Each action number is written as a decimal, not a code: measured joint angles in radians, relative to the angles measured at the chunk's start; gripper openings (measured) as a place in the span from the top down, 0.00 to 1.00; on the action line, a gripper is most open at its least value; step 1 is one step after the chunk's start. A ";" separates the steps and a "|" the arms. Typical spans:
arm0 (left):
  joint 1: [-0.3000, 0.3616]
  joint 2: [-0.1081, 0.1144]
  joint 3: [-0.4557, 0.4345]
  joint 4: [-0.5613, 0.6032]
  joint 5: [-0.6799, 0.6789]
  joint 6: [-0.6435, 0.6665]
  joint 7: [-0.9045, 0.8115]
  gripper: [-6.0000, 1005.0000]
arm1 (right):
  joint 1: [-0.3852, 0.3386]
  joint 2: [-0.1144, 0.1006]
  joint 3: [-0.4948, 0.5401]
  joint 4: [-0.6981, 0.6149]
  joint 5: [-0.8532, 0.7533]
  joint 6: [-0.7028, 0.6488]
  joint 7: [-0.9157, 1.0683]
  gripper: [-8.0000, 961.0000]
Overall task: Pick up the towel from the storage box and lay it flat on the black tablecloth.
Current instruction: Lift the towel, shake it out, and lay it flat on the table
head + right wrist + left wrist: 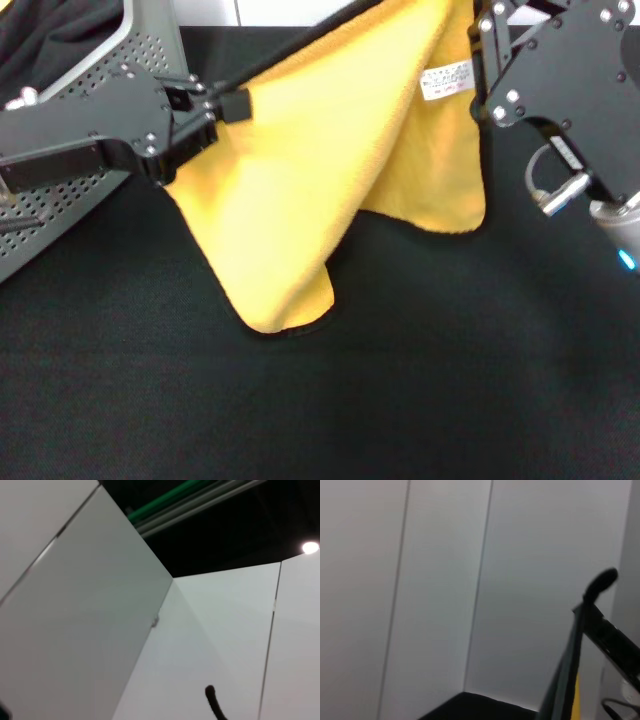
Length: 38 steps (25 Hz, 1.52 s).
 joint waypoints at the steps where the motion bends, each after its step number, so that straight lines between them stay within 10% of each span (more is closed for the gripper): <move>1: -0.005 0.000 0.002 -0.011 0.007 0.010 0.008 0.94 | 0.001 -0.003 0.027 0.000 -0.030 0.002 0.034 0.98; 23: -0.071 -0.005 0.038 -0.218 0.030 0.031 0.183 0.82 | -0.013 0.008 0.559 -0.104 -0.649 0.069 0.558 0.98; 38: -0.121 -0.006 0.100 -0.356 0.031 0.036 0.262 0.80 | -0.010 0.008 0.633 -0.158 -0.702 0.108 0.595 0.98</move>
